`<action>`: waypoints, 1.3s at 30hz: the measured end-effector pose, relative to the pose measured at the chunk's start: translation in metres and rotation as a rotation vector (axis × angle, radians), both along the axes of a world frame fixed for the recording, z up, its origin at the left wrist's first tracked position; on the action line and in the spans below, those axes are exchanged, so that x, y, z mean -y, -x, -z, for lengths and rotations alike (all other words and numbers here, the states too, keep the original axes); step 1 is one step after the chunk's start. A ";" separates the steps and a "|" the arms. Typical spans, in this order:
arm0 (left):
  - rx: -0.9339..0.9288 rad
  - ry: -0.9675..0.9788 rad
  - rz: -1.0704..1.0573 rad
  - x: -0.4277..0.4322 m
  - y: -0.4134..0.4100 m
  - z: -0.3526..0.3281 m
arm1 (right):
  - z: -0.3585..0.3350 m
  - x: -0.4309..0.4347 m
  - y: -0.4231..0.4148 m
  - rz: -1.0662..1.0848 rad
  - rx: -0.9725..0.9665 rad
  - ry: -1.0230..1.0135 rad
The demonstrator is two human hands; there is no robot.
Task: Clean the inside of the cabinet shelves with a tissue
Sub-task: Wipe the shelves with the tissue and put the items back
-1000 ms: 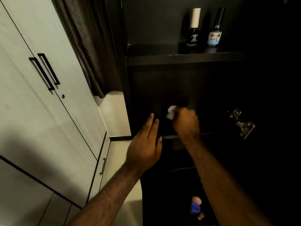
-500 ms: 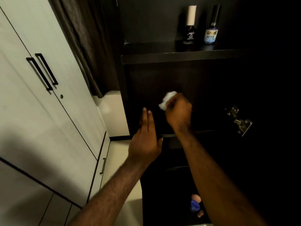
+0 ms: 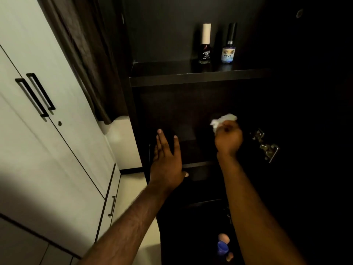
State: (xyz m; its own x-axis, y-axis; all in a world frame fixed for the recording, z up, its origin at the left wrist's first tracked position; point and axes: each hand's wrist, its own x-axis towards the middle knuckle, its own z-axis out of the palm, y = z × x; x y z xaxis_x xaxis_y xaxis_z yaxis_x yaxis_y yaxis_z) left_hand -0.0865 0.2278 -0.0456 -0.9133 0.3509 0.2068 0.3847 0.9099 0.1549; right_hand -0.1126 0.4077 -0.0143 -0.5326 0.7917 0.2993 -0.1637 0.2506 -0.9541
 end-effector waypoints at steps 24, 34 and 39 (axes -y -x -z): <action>-0.246 -0.072 -0.088 -0.001 0.005 0.026 | -0.002 0.056 0.014 -0.130 -0.004 -0.225; -0.335 0.000 -0.115 -0.006 0.006 0.029 | 0.001 -0.004 0.031 0.147 -0.320 0.359; -0.335 -0.059 -0.106 -0.006 0.007 0.027 | -0.007 0.076 0.028 -0.065 -0.288 -0.276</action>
